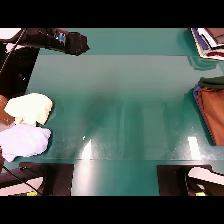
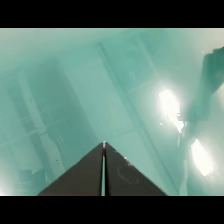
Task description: Fold the shirts.
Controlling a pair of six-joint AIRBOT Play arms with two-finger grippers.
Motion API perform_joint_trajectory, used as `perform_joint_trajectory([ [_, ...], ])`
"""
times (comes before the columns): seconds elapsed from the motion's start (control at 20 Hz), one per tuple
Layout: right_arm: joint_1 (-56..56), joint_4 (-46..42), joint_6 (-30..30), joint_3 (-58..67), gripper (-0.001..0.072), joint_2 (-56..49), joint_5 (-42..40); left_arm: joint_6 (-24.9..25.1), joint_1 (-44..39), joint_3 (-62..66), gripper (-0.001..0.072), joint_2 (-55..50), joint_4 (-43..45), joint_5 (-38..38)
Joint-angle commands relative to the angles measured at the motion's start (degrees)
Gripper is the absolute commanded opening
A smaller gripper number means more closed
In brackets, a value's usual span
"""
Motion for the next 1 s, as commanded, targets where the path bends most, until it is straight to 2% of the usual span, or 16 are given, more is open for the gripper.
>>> perform_joint_trajectory([
  [0.0, -2.38, -4.39, 1.88, -0.02, 0.0021, 2.05, 6.21, 0.94, -0.04, 0.00, 0.0032, -0.02, 0.07, 0.02],
  [0.15, -2.67, -10.80, 3.96, -1.20, 0.0021, 2.32, 10.27, 1.40, -0.04, 0.00, 0.0032, -0.02, 0.07, 0.00],
  [0.25, -2.67, -13.64, 4.00, -6.56, 0.0025, 3.61, 10.56, 1.42, -0.04, 0.00, 0.0032, -0.02, 0.07, 0.00],
  [0.3, -2.69, -15.17, 4.00, -9.92, 0.0057, 4.44, 10.32, 1.42, -0.04, 0.00, 0.0032, -0.02, 0.07, 0.00],
  [0.35, -2.69, -17.29, 3.98, -12.76, 0.0256, 5.07, 10.27, 1.60, -0.04, 0.00, 0.0032, -0.02, 0.07, 0.00],
  [0.4, -2.69, -19.47, 3.98, -15.43, 0.0522, 5.68, 10.32, 2.05, -0.04, 0.00, 0.0032, -0.02, 0.04, -0.07],
  [0.45, -2.89, -20.90, 3.98, -17.40, 0.0640, 6.14, 10.32, 2.45, -0.04, 0.00, 0.0032, -0.02, 0.04, -0.17],
  [0.65, -4.26, -20.20, 4.00, -19.96, 0.0635, 8.09, 9.53, 2.43, -0.04, 0.00, 0.0032, -0.02, 0.04, -0.55],
  [0.8, -0.79, -10.58, 3.98, -19.98, 0.0634, 10.95, 5.90, 2.40, -0.04, 0.00, 0.0033, -0.02, 0.00, -0.48],
  [0.95, 8.46, -2.64, 3.74, -19.98, 0.0624, 14.21, 1.03, 2.38, -0.02, 0.00, 0.0032, 0.00, 0.04, -0.76],
])
